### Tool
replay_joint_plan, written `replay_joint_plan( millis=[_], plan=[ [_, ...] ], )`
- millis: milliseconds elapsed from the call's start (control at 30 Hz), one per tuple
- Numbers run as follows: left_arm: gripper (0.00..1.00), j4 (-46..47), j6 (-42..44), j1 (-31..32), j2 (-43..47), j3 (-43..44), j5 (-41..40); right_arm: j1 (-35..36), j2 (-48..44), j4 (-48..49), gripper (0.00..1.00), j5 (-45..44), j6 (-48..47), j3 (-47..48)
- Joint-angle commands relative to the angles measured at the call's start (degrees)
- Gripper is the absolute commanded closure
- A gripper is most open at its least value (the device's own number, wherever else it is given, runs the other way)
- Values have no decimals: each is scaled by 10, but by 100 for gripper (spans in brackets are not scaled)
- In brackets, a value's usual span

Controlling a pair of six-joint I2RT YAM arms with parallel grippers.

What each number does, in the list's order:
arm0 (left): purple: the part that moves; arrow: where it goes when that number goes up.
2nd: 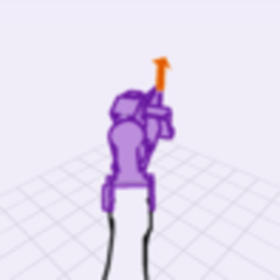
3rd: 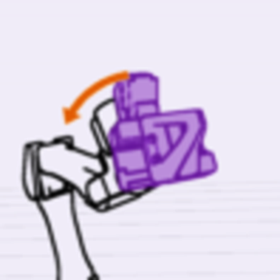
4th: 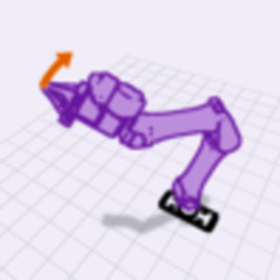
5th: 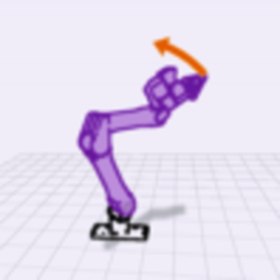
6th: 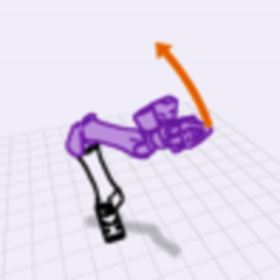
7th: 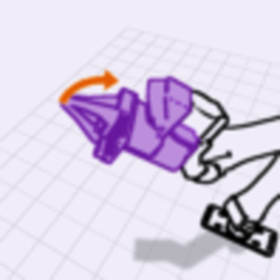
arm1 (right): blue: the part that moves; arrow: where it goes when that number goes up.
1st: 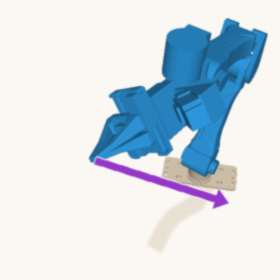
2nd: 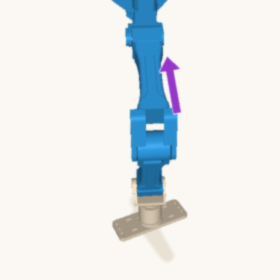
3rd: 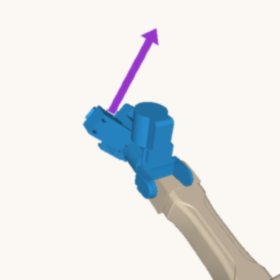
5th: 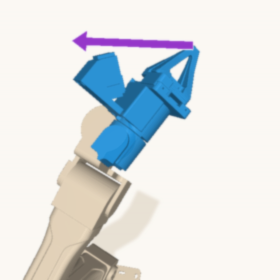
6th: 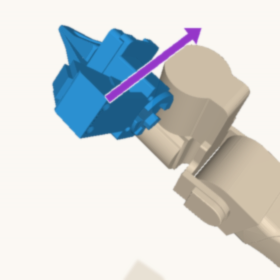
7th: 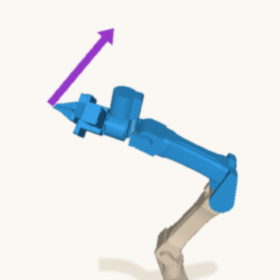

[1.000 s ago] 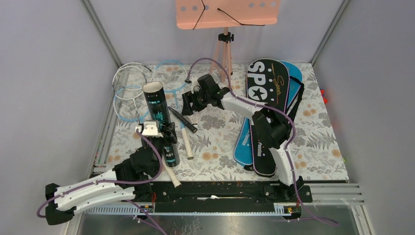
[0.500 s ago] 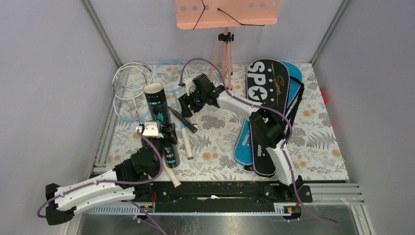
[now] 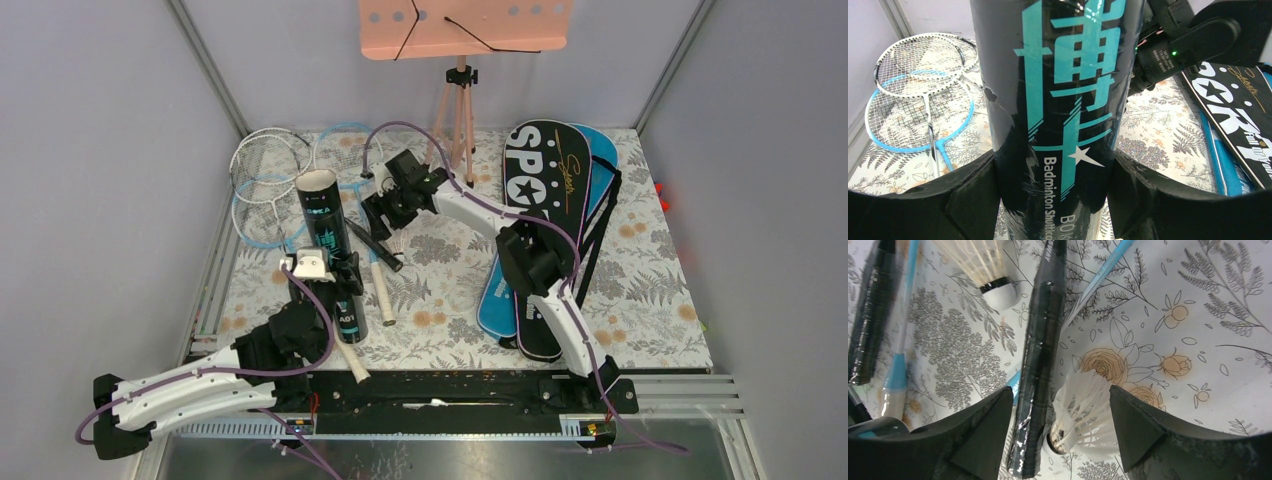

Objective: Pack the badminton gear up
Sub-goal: Pick up the shuttlecock at the center of the board.

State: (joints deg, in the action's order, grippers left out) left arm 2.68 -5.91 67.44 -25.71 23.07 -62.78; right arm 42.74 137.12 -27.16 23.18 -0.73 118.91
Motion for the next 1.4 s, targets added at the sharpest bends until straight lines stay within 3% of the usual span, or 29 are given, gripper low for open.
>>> replay_joint_plan(
  millis=[0, 167, 433, 833, 1000, 1167, 1367],
  plan=[
    [100, 40, 2, 0, 5, 1, 10, 3, 34, -72, 25, 2, -8, 59],
    [100, 48, 5, 0, 4, -3, 12, 3, 6, -63, 43, 18, -7, 33],
    [100, 51, 8, 0, 0, -2, 14, 3, -86, -7, 51, 10, -3, -84],
    [100, 58, 11, 0, -20, 1, 28, 3, -161, 11, 49, -6, -25, -197],
    [100, 64, 17, 0, -33, 5, 28, 3, -166, -1, 64, -8, -24, -205],
    [100, 78, 29, 0, -41, 4, 35, 3, -184, -13, 96, -3, -19, -212],
    [100, 118, 73, -1, -61, 5, 88, 3, -271, -20, 100, -16, -8, -248]
  ],
)
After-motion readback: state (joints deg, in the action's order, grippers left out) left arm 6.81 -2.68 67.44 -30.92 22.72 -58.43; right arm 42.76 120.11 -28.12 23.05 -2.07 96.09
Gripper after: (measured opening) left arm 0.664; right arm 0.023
